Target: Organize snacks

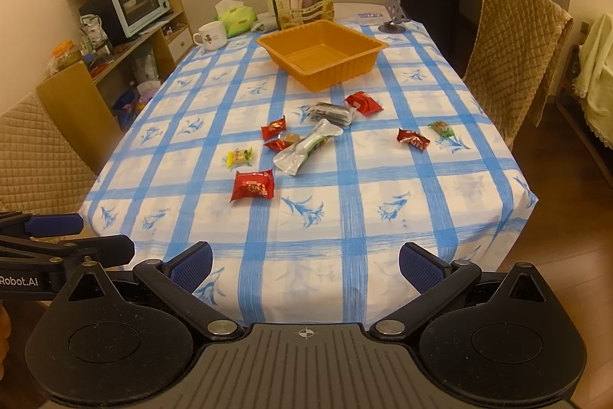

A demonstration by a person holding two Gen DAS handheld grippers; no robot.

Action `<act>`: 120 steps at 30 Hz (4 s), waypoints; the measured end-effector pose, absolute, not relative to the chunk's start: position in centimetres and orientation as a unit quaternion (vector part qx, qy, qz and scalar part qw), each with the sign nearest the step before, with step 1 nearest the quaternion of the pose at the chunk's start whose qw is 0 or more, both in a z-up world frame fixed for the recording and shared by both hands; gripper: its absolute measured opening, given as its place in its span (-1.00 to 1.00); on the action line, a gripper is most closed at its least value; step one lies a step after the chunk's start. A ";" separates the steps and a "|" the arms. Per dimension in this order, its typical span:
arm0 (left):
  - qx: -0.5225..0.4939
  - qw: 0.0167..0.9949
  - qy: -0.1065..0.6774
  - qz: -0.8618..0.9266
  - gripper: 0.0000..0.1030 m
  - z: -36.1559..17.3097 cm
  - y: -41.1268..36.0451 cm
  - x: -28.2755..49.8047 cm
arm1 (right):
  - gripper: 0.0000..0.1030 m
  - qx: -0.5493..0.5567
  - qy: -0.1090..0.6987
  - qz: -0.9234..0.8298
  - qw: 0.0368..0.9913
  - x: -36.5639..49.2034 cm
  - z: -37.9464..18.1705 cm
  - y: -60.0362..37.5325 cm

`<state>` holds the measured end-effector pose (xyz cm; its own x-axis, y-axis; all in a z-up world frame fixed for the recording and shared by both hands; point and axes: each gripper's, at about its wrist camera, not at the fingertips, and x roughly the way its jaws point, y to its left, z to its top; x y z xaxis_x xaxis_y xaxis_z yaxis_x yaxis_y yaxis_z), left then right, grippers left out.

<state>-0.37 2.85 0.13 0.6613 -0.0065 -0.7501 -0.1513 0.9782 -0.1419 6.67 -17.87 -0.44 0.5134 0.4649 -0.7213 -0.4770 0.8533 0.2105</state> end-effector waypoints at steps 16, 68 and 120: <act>-0.097 0.906 0.410 0.040 0.79 0.1 2.8 -0.3 | 1.00 -0.008 0.412 0.271 0.870 6.7 -0.5 -17.9; -0.077 0.910 0.407 0.025 0.79 -2.8 2.3 3.8 | 1.00 0.023 0.430 0.265 0.863 11.7 -4.1 -20.7; 0.011 0.874 0.484 0.047 -0.51 -13.8 3.6 19.1 | 0.99 -0.006 0.459 0.283 0.842 28.5 -10.3 -22.9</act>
